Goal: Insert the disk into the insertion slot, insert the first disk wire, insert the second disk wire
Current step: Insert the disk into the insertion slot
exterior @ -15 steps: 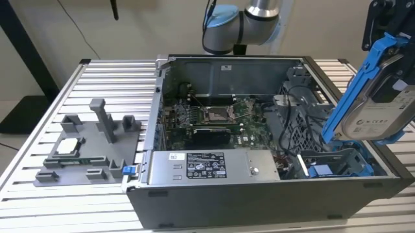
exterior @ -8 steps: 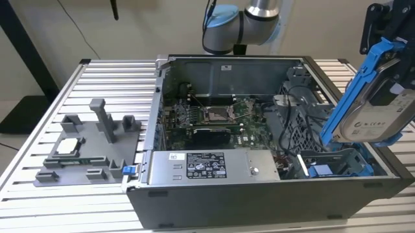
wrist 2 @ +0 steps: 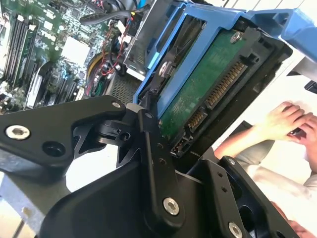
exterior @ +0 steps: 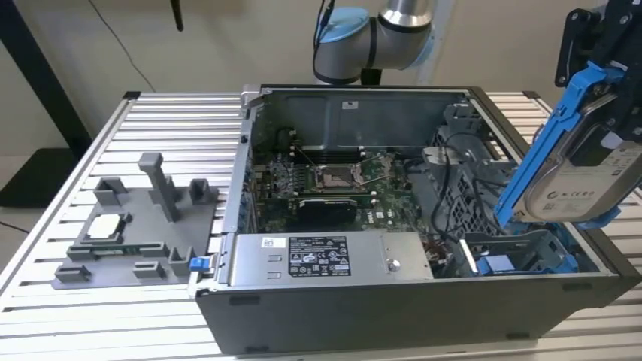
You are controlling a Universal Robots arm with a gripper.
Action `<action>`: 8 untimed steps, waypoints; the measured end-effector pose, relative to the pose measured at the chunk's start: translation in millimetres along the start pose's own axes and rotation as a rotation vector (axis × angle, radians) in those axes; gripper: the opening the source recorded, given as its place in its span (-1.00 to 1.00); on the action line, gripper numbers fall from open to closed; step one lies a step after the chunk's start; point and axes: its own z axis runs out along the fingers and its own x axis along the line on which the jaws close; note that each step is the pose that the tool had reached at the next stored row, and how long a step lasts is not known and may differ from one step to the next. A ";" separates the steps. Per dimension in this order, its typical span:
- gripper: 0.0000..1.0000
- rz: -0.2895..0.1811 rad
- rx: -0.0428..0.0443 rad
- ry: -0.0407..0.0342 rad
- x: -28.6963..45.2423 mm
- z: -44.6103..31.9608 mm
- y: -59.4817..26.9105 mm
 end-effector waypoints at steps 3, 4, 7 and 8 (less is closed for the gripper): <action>-1.00 0.000 0.0000 0.0000 0.0 0.1 0.0; -1.00 0.000 0.0000 -0.0003 -0.1 0.5 0.0; -1.00 0.000 0.0000 0.0000 -0.2 2.3 -0.1; -1.00 0.000 0.0000 -0.0001 -0.3 3.3 -0.1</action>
